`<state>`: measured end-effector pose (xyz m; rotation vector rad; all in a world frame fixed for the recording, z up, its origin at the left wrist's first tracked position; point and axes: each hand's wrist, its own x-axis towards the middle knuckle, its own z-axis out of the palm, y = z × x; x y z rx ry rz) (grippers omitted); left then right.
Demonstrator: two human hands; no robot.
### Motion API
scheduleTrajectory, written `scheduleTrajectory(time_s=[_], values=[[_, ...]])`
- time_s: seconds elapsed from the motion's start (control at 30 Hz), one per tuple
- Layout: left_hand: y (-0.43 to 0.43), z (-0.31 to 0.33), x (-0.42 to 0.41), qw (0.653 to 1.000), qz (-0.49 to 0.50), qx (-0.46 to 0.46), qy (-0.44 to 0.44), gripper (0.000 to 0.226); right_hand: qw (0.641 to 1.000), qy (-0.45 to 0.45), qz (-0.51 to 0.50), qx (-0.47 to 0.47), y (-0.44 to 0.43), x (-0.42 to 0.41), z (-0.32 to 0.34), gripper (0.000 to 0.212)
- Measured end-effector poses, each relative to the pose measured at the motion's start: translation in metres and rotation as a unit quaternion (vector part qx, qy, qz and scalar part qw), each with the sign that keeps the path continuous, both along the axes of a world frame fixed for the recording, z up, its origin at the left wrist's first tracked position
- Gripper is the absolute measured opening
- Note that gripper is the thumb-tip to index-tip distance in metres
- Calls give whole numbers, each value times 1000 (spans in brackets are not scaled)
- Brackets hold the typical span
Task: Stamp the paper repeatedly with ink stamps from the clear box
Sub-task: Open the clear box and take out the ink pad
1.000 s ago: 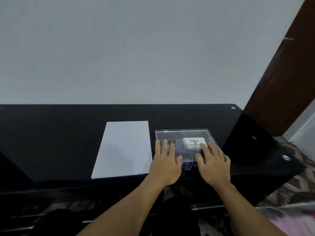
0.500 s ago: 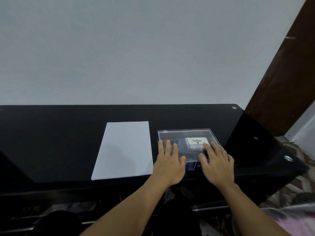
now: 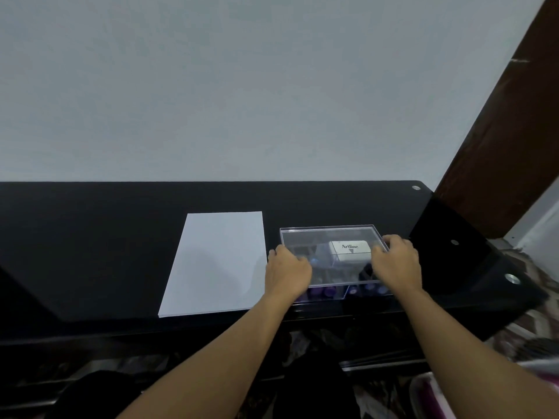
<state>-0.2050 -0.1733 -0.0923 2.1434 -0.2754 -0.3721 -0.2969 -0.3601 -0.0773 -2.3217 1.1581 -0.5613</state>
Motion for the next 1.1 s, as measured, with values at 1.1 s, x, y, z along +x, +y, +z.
scheduleTrajectory(time_s=[1.1], values=[[58,108,52,898,75,-394,182,27,889,-333,-38,313,15,44,96,34]])
